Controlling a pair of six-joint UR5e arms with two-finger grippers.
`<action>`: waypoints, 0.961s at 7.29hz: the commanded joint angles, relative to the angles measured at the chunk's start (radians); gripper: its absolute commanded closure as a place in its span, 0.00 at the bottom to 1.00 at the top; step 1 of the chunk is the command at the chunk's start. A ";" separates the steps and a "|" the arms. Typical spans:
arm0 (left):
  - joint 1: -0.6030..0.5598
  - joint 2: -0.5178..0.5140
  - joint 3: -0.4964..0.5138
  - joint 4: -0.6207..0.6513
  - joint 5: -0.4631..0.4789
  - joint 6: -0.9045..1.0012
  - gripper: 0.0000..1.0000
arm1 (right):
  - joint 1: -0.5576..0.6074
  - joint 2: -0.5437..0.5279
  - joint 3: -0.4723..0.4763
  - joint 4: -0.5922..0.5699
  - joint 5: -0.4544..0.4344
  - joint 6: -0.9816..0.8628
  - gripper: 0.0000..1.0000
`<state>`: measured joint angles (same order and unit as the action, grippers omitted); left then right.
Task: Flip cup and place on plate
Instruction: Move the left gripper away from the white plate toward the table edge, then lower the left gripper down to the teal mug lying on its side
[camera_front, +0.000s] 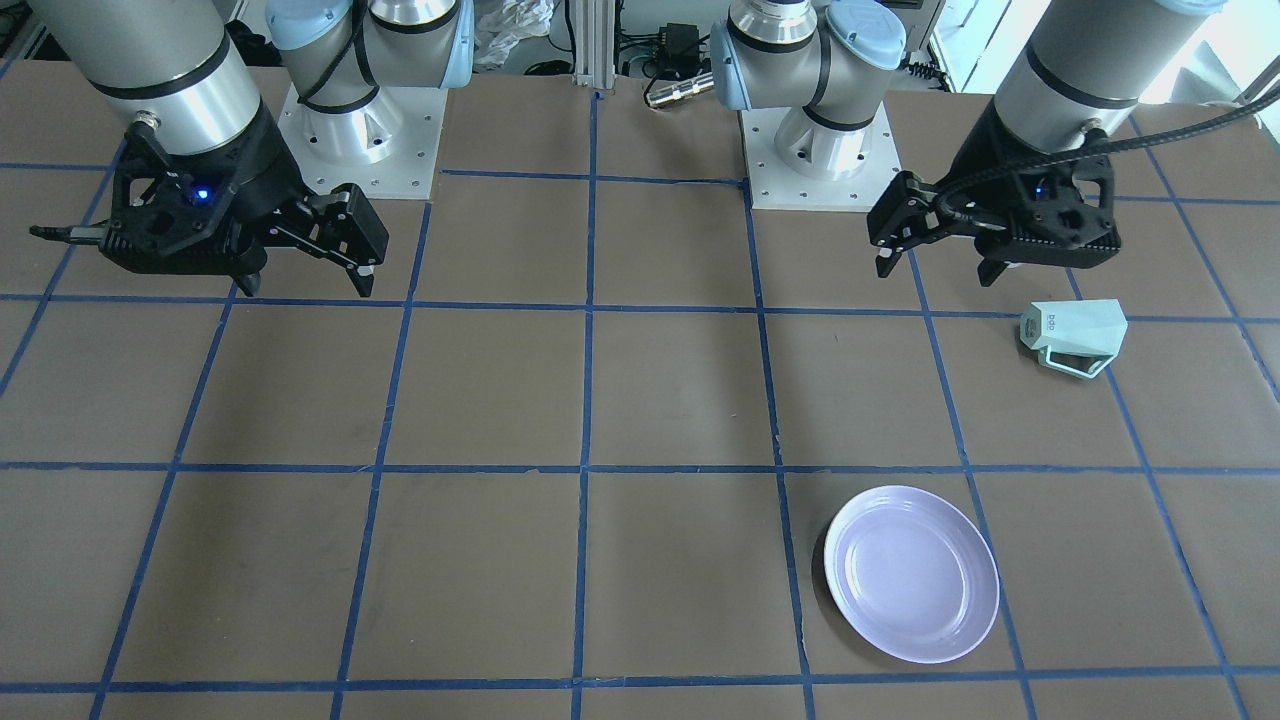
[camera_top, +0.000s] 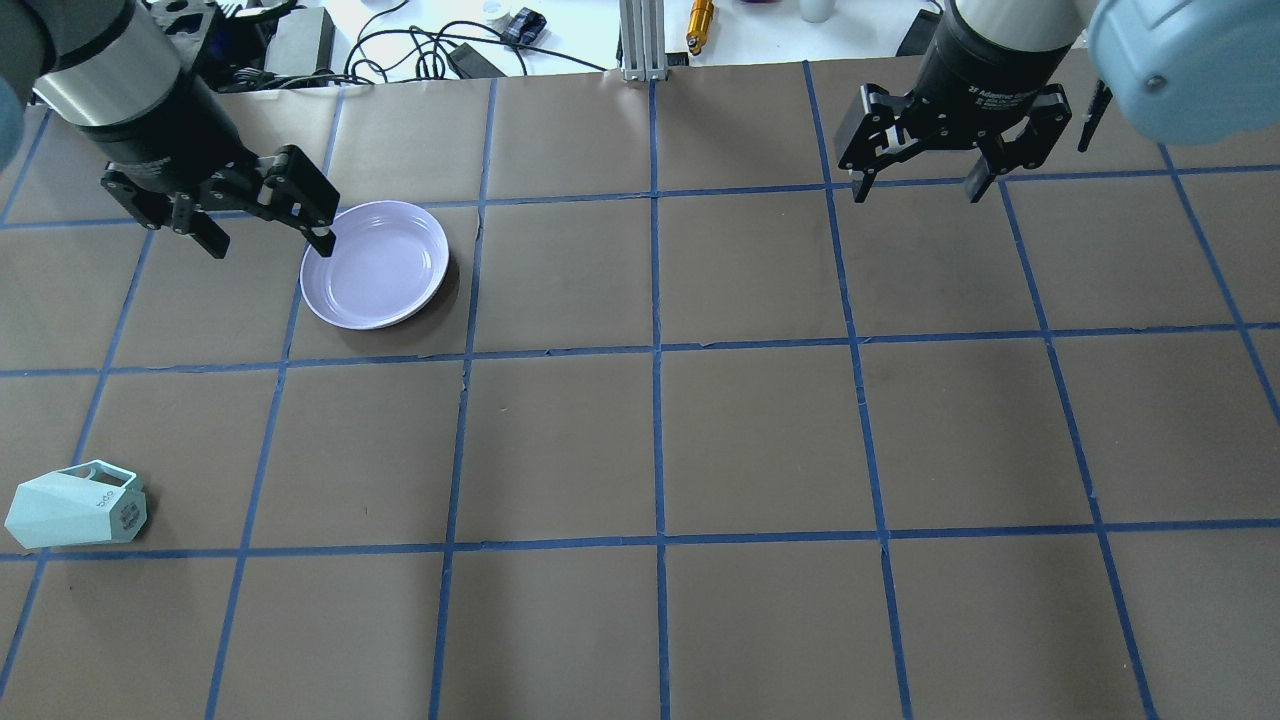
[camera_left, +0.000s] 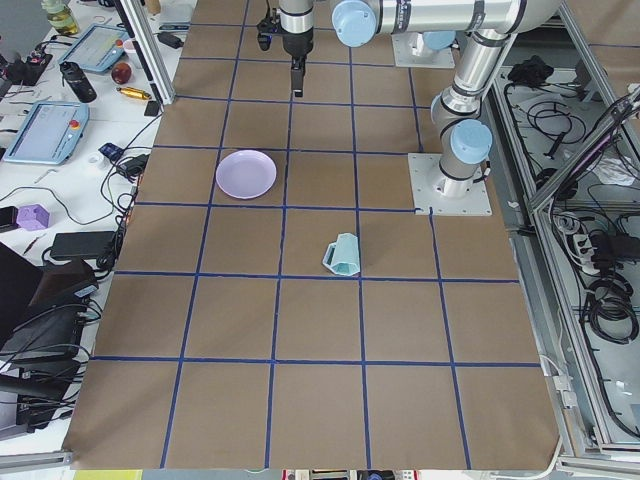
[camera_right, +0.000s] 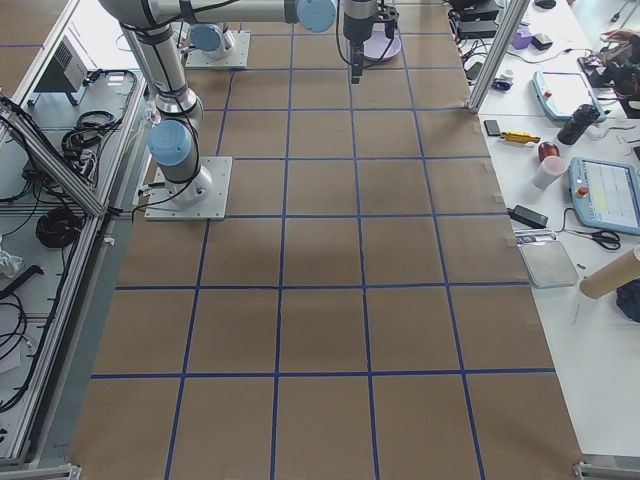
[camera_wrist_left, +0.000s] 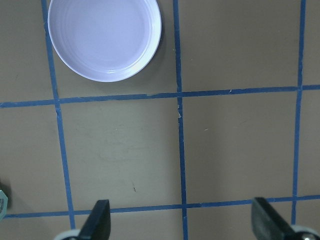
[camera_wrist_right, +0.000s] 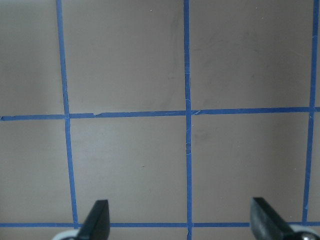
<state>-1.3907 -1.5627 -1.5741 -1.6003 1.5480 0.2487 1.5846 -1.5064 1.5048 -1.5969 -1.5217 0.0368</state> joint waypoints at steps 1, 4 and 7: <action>0.158 0.006 -0.001 -0.038 0.000 0.207 0.00 | 0.000 0.000 0.000 0.000 0.000 0.000 0.00; 0.400 -0.022 -0.007 -0.087 0.000 0.461 0.00 | 0.000 0.000 0.000 0.000 0.000 0.000 0.00; 0.611 -0.075 -0.102 -0.028 -0.008 0.701 0.00 | 0.000 0.000 0.000 0.000 0.000 0.000 0.00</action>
<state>-0.8683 -1.6114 -1.6350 -1.6645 1.5444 0.8319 1.5846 -1.5064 1.5049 -1.5969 -1.5224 0.0368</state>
